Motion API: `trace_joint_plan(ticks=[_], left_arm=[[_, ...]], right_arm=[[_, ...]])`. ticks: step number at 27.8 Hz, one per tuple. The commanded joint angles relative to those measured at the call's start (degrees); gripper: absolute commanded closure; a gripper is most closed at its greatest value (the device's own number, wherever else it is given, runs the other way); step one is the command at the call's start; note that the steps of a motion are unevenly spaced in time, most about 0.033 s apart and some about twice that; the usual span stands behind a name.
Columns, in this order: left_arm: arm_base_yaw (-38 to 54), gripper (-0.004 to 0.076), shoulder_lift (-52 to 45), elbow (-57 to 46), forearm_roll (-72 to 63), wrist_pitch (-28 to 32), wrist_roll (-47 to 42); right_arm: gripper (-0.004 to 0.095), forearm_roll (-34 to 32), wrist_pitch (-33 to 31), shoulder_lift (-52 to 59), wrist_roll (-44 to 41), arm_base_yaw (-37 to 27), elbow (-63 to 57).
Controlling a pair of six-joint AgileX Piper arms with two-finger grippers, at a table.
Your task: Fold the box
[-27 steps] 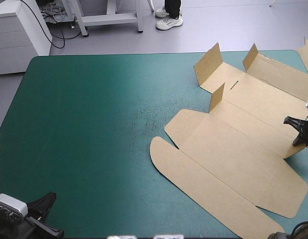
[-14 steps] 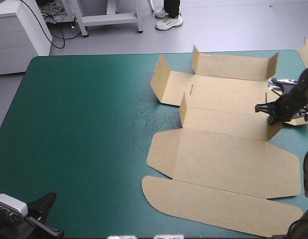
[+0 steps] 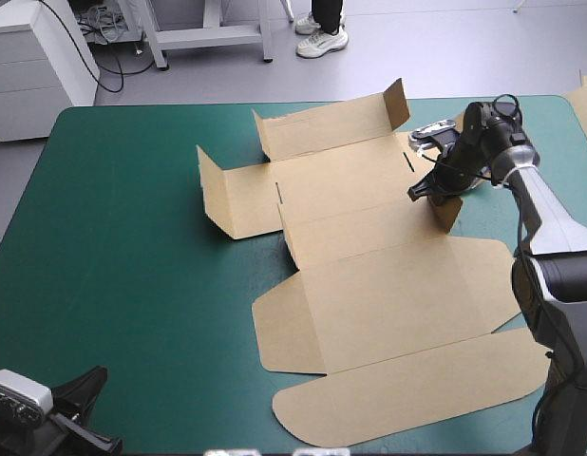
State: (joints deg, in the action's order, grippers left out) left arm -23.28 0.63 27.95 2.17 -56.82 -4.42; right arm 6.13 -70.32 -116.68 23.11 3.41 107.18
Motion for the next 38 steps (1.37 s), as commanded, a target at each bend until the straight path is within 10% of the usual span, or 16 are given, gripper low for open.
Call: trace_joint_plan(ticks=[1, 18, 38], left_arm=[[-0.4, 0.0732, 0.9, 1.2, -0.1, 4.1, -0.2], [-0.4, 0.0732, 0.9, 1.2, -0.1, 4.1, -0.2], [-0.4, 0.0732, 0.9, 1.2, -0.1, 4.1, -0.2]], right_arm=[[0.0926, -2.2, -1.3, 2.5, 6.3, 3.2, 2.7], [0.0926, -2.2, 3.0, 1.5, 32.6, 17.6, 9.1], [0.0926, -7.7, 8.5, -3.9, 40.0, 29.2, 9.0]])
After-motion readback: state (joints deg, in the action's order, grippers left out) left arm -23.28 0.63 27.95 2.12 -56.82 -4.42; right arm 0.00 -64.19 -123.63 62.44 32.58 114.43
